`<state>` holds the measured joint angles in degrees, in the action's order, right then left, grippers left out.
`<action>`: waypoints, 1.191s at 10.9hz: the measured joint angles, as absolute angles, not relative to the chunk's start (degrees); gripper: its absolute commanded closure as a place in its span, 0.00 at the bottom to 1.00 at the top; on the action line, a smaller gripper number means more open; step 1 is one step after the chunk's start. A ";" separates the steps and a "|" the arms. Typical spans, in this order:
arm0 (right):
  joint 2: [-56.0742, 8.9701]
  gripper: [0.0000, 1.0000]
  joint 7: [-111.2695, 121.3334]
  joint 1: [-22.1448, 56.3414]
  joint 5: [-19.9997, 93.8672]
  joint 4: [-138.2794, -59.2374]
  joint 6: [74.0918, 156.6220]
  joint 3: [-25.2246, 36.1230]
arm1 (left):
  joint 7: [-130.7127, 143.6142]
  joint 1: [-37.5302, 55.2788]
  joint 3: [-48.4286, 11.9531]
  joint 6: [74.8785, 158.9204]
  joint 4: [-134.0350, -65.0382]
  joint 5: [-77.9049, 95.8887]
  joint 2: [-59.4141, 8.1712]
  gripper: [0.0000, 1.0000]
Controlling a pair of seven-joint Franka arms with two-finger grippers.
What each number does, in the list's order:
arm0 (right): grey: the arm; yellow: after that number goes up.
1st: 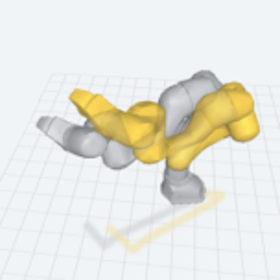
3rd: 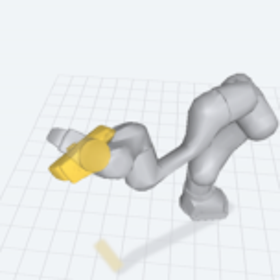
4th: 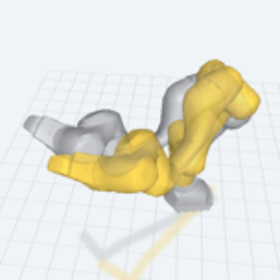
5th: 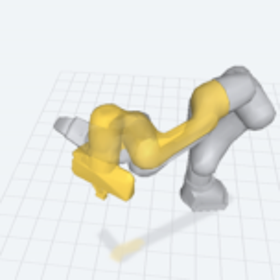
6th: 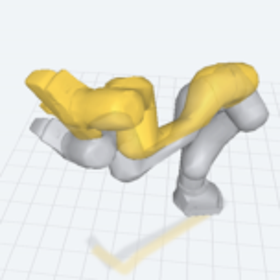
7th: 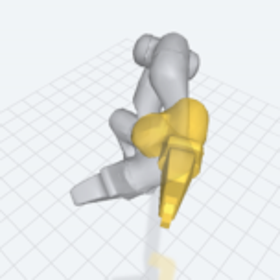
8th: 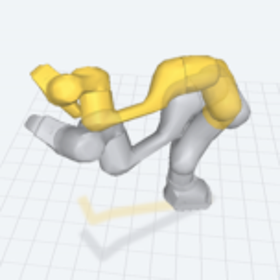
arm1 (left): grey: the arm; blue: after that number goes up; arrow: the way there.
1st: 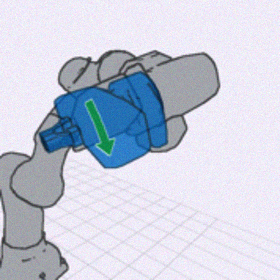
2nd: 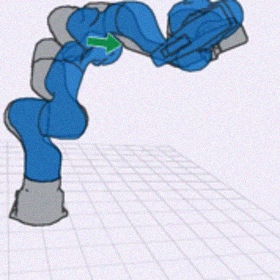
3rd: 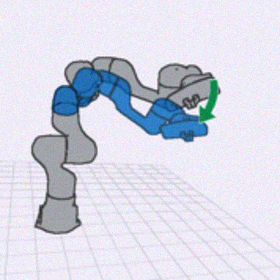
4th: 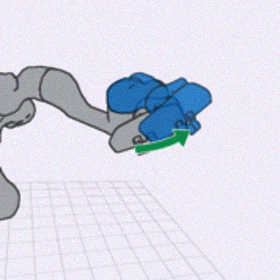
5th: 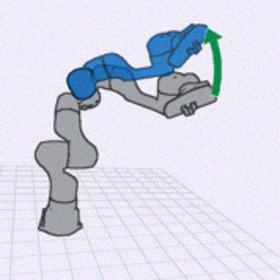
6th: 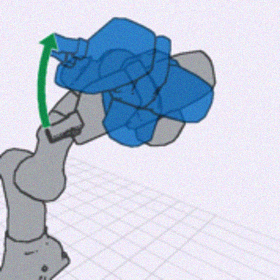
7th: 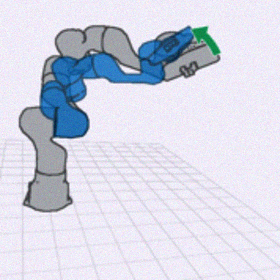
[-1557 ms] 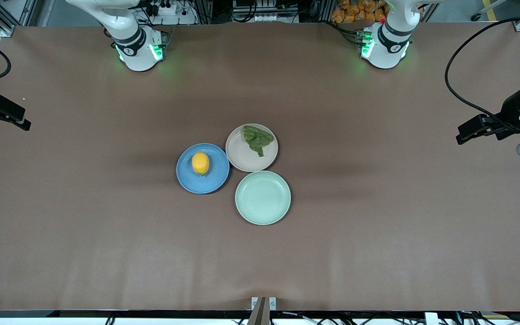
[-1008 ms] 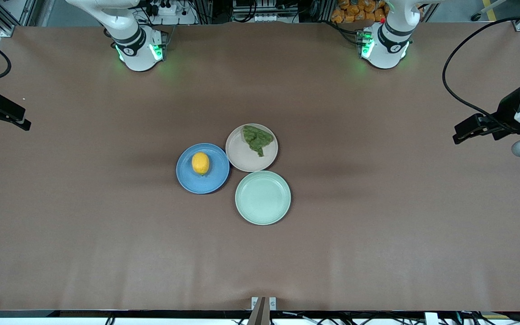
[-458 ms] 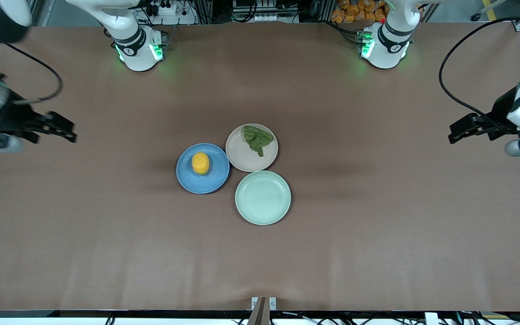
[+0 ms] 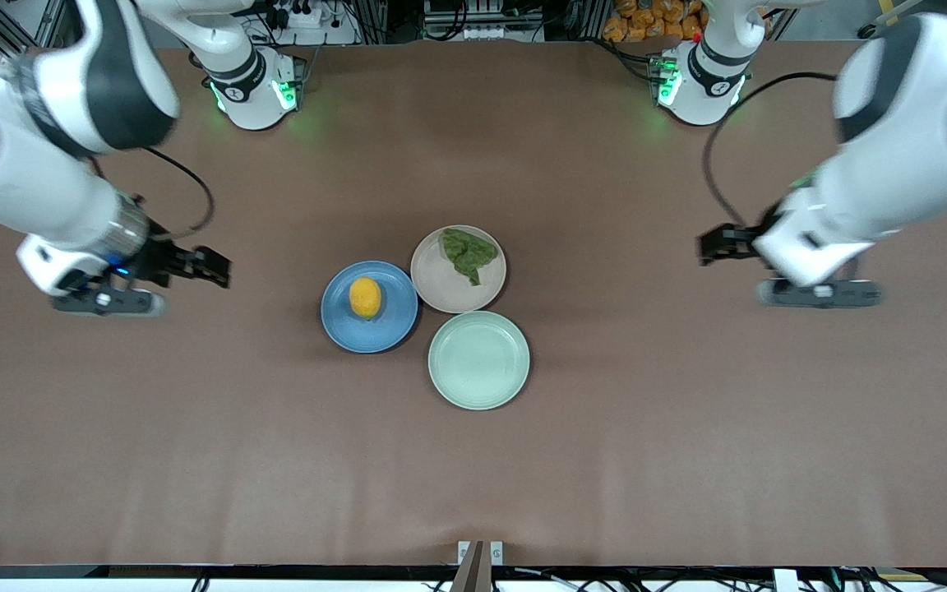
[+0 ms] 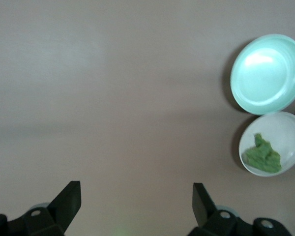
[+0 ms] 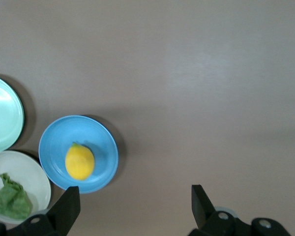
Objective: Pick lemon and lettuce from blue and beige plates
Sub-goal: 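Reach the right gripper to the lemon while the left gripper reaches the lettuce, then close the right gripper on the lemon while the left gripper grasps the lettuce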
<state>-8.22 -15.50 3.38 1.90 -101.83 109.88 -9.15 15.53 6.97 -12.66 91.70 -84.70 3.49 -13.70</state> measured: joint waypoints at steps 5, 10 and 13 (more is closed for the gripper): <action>-11.91 0.00 -27.79 6.98 -0.11 -114.43 128.82 -14.72 | 31.19 21.96 -12.95 96.81 -85.22 3.72 -20.65 0.00; -20.32 0.00 -41.35 12.37 -11.61 -115.87 135.07 -18.39 | 45.23 30.04 -12.89 105.65 -87.33 3.70 -28.71 0.00; -24.49 0.00 -44.55 14.45 -17.73 -116.19 138.49 -18.42 | 49.86 32.74 -12.97 111.38 -88.27 4.26 -33.15 0.00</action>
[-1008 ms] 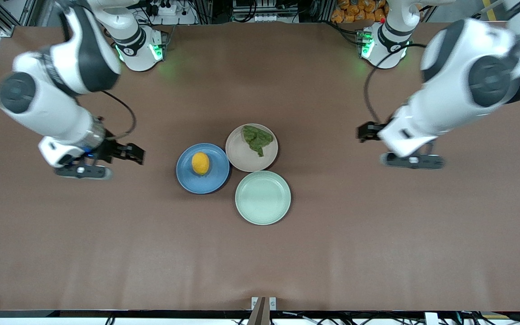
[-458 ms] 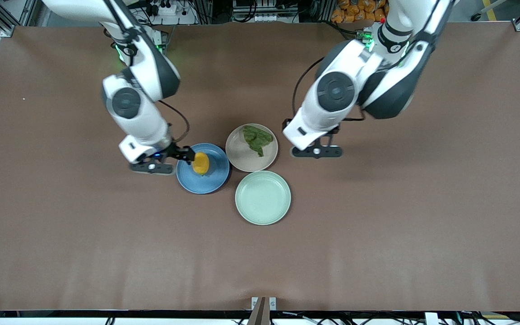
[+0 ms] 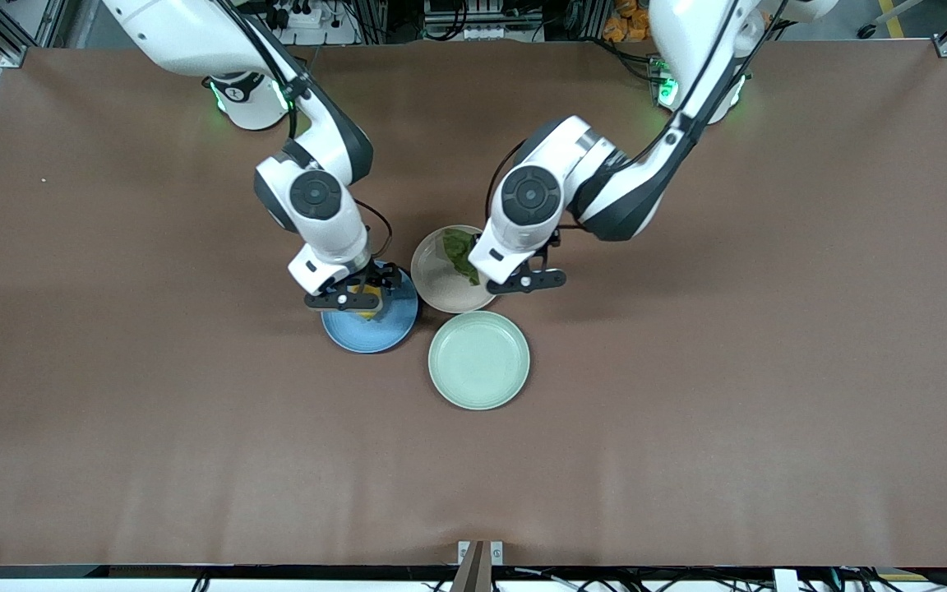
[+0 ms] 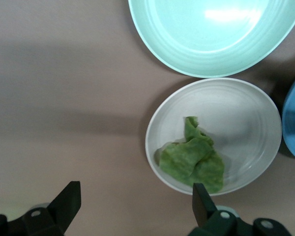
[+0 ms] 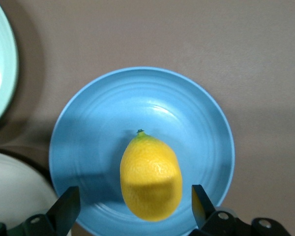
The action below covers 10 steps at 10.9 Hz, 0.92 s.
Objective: Pick lemon and lettuce from blue and beige plates
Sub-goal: 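Close the right gripper on the lemon while the left gripper grasps the lettuce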
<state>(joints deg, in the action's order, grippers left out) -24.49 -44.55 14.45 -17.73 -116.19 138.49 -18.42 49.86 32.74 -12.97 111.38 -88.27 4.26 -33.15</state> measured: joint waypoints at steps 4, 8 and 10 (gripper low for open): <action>-27.87 0.17 -45.50 14.61 -24.40 -116.41 138.72 -18.37 | 54.81 36.14 -13.06 116.70 -88.51 4.45 -37.06 0.00; -29.09 1.00 -45.53 14.62 -27.40 -116.44 138.76 -18.39 | 57.79 38.36 -13.07 122.33 -88.61 4.46 -40.72 0.00; -29.02 1.00 -45.55 14.34 -27.47 -116.21 138.72 -18.27 | 58.96 38.68 -13.07 124.37 -88.60 4.46 -41.37 0.00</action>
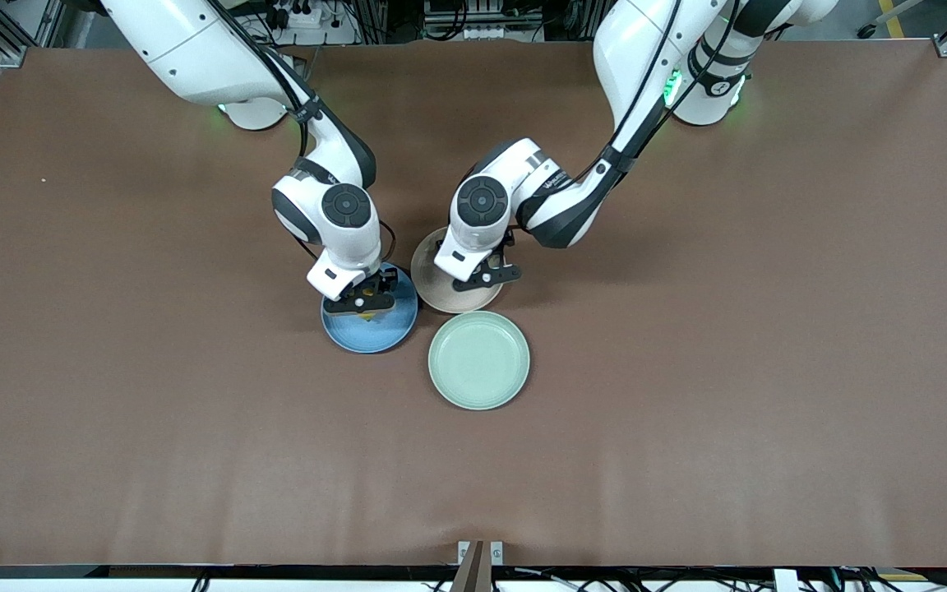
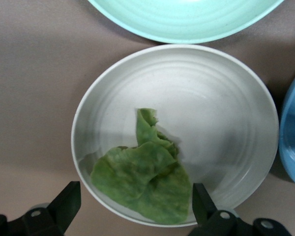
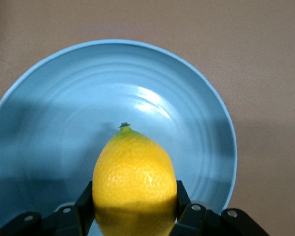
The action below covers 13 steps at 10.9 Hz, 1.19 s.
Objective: Pick lemon and lettuce from blue and beige plates
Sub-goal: 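Close the right gripper on the lemon while the left gripper grasps the lettuce, then carry the lemon off the blue plate with the right gripper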
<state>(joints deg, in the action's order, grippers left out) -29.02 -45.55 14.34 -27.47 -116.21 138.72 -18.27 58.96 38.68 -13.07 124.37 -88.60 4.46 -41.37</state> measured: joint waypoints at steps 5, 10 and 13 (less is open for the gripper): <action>-24.11 1.00 -37.29 7.32 -24.16 -113.87 137.98 -17.25 | 59.59 40.34 -13.06 127.30 -88.60 4.46 -44.17 0.00; -18.13 1.00 -17.63 3.58 -10.52 -104.12 119.63 -9.94 | 59.59 40.56 -13.03 127.60 -88.60 4.46 -45.56 0.32; -18.30 1.00 -5.73 0.39 -4.34 -102.93 117.29 -3.40 | 59.59 40.55 -13.01 127.64 -88.54 4.46 -45.57 0.86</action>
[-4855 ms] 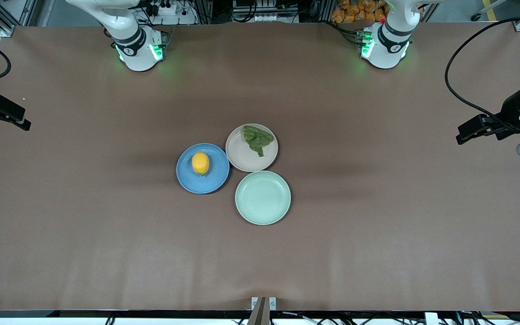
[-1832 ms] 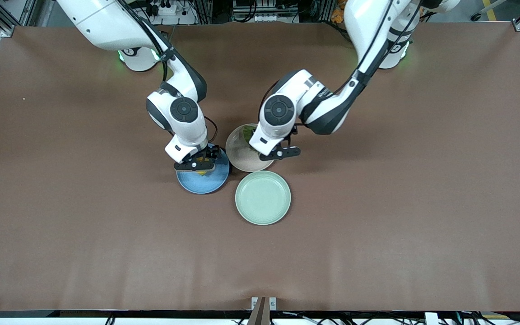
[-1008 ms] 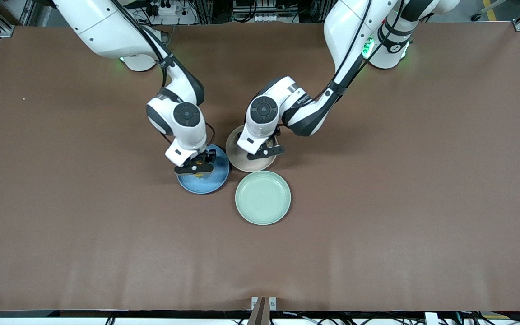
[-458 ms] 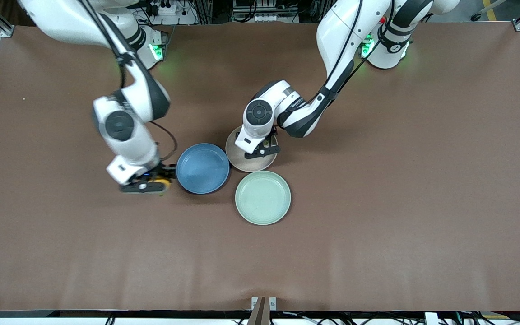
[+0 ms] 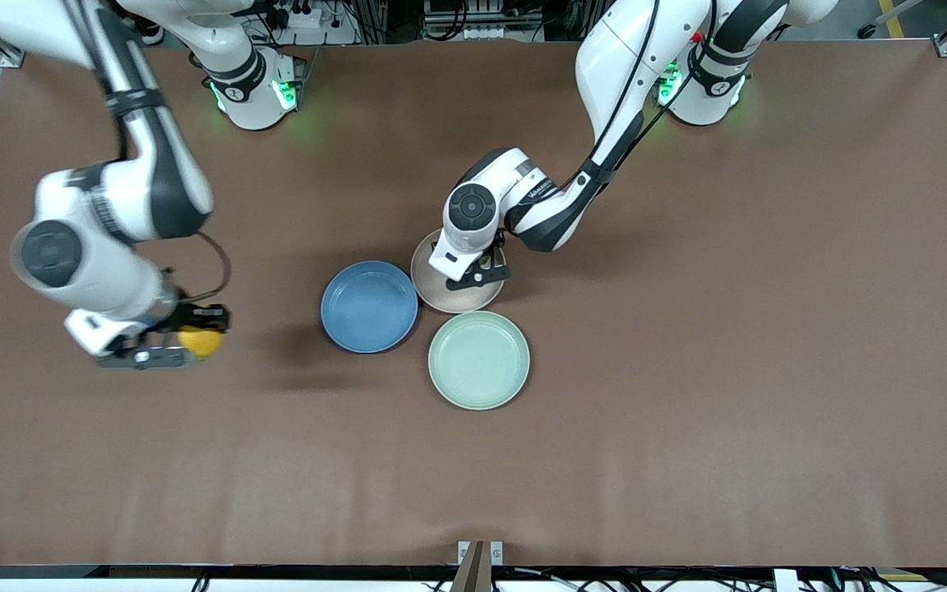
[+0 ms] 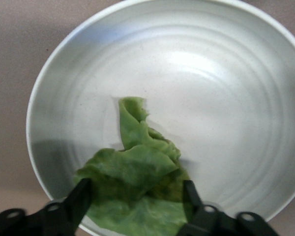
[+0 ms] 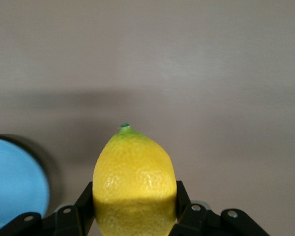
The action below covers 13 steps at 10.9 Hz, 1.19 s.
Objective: Pick lemon and lettuce from blue and beige plates
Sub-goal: 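Carry the lemon off the blue plate with the right gripper, then lift the lettuce with the left gripper while the right gripper lowers the lemon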
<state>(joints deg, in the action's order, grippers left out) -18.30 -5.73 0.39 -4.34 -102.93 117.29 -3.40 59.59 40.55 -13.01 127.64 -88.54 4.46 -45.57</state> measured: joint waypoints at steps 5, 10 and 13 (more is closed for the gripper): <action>-22.94 1.00 4.35 -1.39 -3.61 -111.82 133.73 1.22 | 59.59 40.34 -12.83 127.67 -88.10 4.46 -45.50 1.00; -28.53 0.38 4.83 -1.37 -3.61 -115.17 144.88 1.39 | 60.28 36.98 -12.17 120.75 -86.22 4.46 -40.37 1.00; -28.50 0.00 4.82 -1.37 -3.56 -114.98 144.98 1.53 | 59.05 29.27 -11.63 111.58 -85.92 3.55 -33.05 1.00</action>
<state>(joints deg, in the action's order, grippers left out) -28.50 4.82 -1.37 -3.56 -114.98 144.98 1.53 59.05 29.27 -11.63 111.58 -85.92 3.55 -33.05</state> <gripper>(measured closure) 0.233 0.969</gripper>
